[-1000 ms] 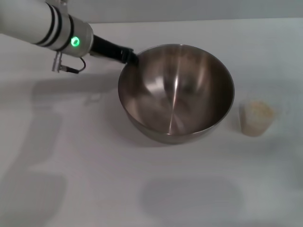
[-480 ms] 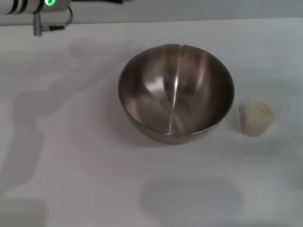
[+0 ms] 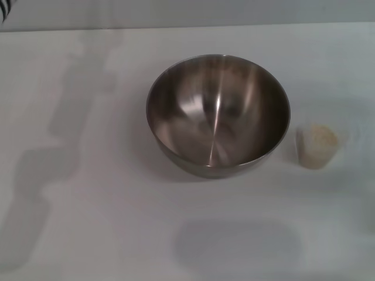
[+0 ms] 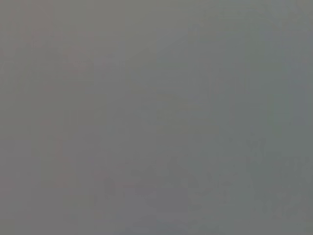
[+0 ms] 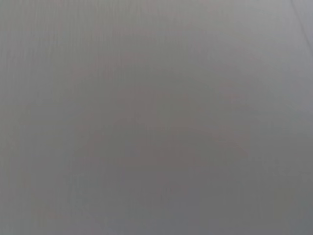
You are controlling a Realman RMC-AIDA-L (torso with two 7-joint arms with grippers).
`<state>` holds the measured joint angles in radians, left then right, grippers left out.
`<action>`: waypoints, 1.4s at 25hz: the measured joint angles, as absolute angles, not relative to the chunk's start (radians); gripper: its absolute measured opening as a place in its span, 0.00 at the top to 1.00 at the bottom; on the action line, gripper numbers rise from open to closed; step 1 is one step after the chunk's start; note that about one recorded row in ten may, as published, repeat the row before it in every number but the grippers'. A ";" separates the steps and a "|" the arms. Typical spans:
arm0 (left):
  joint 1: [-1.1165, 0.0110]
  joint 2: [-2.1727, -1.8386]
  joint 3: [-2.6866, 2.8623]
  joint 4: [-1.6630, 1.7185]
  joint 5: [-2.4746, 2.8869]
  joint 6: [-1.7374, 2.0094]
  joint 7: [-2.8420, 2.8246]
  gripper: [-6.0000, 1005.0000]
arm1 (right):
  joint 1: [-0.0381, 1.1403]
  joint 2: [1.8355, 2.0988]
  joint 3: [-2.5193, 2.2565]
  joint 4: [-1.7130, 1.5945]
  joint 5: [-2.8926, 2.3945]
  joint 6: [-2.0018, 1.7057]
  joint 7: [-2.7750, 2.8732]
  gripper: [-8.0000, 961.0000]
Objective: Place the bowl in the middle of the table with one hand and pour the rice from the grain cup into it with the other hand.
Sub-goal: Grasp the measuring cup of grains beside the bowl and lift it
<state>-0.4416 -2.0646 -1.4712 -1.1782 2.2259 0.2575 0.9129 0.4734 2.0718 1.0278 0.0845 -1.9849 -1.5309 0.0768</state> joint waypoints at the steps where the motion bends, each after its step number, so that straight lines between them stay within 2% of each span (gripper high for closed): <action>1: -0.442 -2.065 -1.471 -1.178 2.226 0.257 0.913 0.69 | 0.473 2.072 1.028 0.085 -1.985 -1.531 0.077 0.26; 3: -0.437 -2.066 -1.396 -1.084 2.230 0.493 0.861 0.69 | 0.474 2.070 1.028 0.084 -1.985 -1.531 0.077 0.26; 6: -0.446 -2.066 -1.351 -1.004 2.234 0.635 0.749 0.69 | 0.474 2.069 1.028 0.083 -1.985 -1.531 0.077 0.26; 8: -0.462 -2.063 -1.314 -0.879 2.277 0.785 0.494 0.69 | 0.474 2.067 1.029 0.083 -1.985 -1.531 0.077 0.26; 13: -0.488 -2.058 -1.341 -0.711 2.472 0.851 0.051 0.69 | 0.473 2.065 1.030 0.083 -1.985 -1.532 0.077 0.26; 18: -0.498 -2.059 -1.373 -0.610 2.609 0.891 -0.149 0.69 | 0.459 2.065 1.029 0.081 -1.985 -1.556 0.077 0.26; 23: -0.470 -2.067 -1.363 -0.597 2.633 0.930 -0.171 0.59 | 0.443 2.071 1.011 0.063 -1.993 -1.574 0.077 0.26; 28: -0.452 -2.071 -1.325 -0.588 2.632 0.982 -0.170 0.34 | 0.397 2.073 0.943 0.052 -2.000 -1.633 0.077 0.26; 32: -0.449 -2.072 -1.316 -0.586 2.632 0.986 -0.169 0.30 | 0.350 2.075 0.889 0.057 -2.002 -1.673 0.082 0.26; 35: -0.445 -2.066 -1.313 -0.586 2.636 0.982 -0.170 0.27 | 0.249 2.080 0.816 0.121 -2.003 -1.717 0.084 0.26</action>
<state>-0.4449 -2.0664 -1.3126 -0.5856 2.6364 0.9822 -0.1702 0.2485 2.0800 0.8163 0.1206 -2.0029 -1.7171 0.0838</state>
